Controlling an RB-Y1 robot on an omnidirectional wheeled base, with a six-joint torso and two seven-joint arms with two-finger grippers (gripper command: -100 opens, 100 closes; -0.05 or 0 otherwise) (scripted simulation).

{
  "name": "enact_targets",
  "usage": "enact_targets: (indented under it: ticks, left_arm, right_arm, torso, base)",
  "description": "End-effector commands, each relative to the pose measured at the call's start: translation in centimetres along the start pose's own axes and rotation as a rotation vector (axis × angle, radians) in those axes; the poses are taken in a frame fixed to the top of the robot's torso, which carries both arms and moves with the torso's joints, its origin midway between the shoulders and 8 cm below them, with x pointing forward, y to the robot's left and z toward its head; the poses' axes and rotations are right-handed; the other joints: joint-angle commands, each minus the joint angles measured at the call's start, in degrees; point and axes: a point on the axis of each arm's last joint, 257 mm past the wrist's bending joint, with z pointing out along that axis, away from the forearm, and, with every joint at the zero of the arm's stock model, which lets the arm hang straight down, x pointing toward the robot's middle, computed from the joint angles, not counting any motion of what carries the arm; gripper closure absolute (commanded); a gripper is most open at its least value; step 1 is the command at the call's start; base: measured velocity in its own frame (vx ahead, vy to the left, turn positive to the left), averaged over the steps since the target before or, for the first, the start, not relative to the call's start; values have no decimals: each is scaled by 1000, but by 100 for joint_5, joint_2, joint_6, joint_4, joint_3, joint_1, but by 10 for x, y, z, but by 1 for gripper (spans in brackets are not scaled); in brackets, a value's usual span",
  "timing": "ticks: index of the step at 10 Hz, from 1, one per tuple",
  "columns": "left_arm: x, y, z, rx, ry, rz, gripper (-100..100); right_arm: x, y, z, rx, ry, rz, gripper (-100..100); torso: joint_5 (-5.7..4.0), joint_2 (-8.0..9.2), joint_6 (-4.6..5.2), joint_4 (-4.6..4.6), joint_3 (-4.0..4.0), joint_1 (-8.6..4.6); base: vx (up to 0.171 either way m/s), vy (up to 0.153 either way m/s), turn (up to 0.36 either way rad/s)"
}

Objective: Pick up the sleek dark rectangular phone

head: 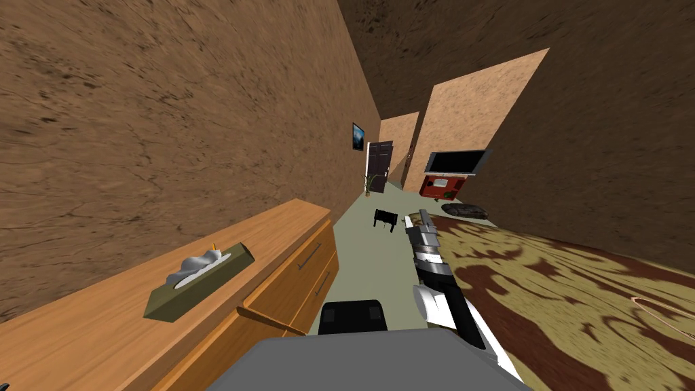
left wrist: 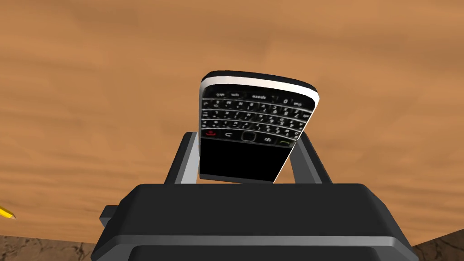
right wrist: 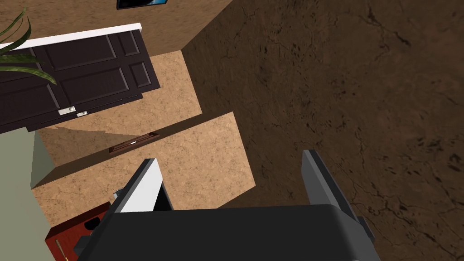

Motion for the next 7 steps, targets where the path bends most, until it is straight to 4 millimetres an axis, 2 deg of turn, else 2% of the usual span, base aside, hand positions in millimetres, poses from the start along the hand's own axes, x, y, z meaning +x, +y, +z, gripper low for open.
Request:
enact_targets:
  ticks: [1, 4, 5, 6, 7]
  left_arm:
    - [0, 0, 0, 0, 0, 0, 100]
    - [0, -1, 0, 1, 0, 2, 100]
    - [0, -1, 0, 1, 0, 1, 0]
    - [-8, -19, -3, 8, 0, 31, 100]
    - [-11, -27, -5, 11, 1, 43, 100]
  right_arm:
    - [0, 0, 0, 0, 0, 0, 0]
    - [0, 0, 0, 0, 0, 0, 0]
    - [0, 0, 0, 0, 0, 0, 0]
    - [0, 0, 0, 0, 0, 0, 0]
    - [0, 0, 0, 0, 0, 0, 0]
  torso:
    - [0, 0, 0, 0, 0, 0]
    - [-1, -1, -5, -1, -1, 0]
    - [-1, -1, -4, -1, -1, 0]
    - [-1, -1, -4, -1, -1, 0]
    - [-3, -3, -17, -1, -2, -3]
  base:
    - [-2, 0, -12]
    - [0, 0, 0]
    - [0, 0, 0]
    - [15, -6, 249]
    - [26, -13, 251]
